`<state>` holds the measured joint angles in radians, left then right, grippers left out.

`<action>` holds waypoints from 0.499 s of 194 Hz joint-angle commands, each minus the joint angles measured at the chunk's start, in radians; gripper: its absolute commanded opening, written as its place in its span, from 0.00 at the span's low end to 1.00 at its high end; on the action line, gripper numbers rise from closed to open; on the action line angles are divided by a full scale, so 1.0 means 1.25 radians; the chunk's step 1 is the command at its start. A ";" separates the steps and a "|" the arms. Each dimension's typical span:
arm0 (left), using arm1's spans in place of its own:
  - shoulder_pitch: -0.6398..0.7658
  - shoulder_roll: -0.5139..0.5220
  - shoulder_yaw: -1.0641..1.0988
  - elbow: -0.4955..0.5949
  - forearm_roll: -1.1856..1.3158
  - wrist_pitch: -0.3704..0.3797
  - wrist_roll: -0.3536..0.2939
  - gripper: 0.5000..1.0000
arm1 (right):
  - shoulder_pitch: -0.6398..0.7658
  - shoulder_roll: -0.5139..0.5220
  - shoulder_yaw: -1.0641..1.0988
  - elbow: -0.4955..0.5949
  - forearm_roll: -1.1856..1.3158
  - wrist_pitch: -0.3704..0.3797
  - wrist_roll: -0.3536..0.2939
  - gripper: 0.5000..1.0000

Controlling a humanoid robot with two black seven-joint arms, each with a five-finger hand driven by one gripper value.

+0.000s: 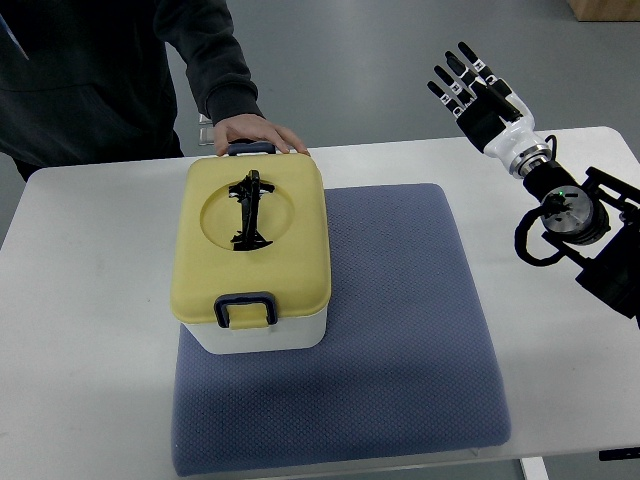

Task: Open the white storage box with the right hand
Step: 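Move the right hand over the yellow lid toward the black handle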

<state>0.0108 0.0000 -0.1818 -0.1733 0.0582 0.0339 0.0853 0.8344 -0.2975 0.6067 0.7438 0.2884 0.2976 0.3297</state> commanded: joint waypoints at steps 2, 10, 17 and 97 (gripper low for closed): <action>0.000 0.000 -0.001 0.000 0.000 0.000 -0.001 1.00 | 0.000 0.000 0.001 -0.001 0.000 0.000 0.000 0.86; 0.000 0.000 -0.001 0.000 0.000 0.000 0.000 1.00 | 0.000 0.000 -0.001 -0.001 0.000 0.000 0.000 0.86; 0.000 0.000 -0.001 0.000 0.000 0.000 0.000 1.00 | 0.000 0.000 -0.001 0.000 0.000 0.000 0.000 0.86; 0.000 0.000 -0.003 0.000 0.000 0.001 -0.001 1.00 | 0.146 -0.018 -0.058 0.014 -0.114 -0.006 -0.042 0.86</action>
<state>0.0108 0.0000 -0.1871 -0.1718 0.0566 0.0358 0.0853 0.9531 -0.3132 0.5797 0.7499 0.2416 0.2963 0.3043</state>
